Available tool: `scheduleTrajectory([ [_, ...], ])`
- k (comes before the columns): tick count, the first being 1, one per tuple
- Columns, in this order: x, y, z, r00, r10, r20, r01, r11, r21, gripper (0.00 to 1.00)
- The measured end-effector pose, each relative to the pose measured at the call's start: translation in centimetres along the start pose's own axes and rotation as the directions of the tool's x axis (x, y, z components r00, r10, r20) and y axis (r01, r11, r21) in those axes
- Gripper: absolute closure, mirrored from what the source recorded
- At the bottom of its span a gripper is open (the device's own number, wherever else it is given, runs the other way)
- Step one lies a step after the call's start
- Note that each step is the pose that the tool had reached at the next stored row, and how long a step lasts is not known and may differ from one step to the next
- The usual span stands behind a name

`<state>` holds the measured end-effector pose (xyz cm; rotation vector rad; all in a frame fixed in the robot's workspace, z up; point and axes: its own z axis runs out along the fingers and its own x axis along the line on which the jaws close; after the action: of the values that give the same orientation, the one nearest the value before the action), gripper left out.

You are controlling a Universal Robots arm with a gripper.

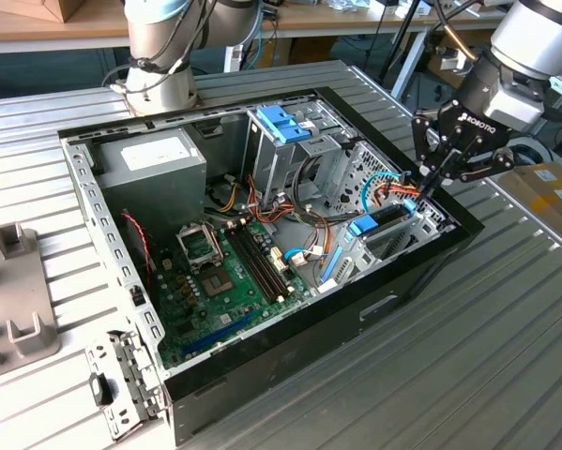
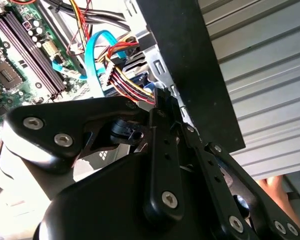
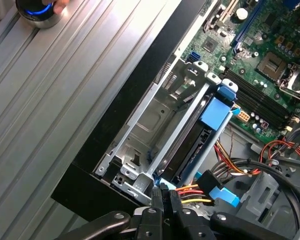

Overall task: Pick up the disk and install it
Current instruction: 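Insert the first disk wire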

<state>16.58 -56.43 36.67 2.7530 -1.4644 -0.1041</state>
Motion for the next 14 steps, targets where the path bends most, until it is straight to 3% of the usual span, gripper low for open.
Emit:
scheduleTrajectory([
  [14, -0.59, 0.88, 0.09, 1.0, 0.004, 0.0002, -0.004, 1.0, 0.0002, 0.83],
])
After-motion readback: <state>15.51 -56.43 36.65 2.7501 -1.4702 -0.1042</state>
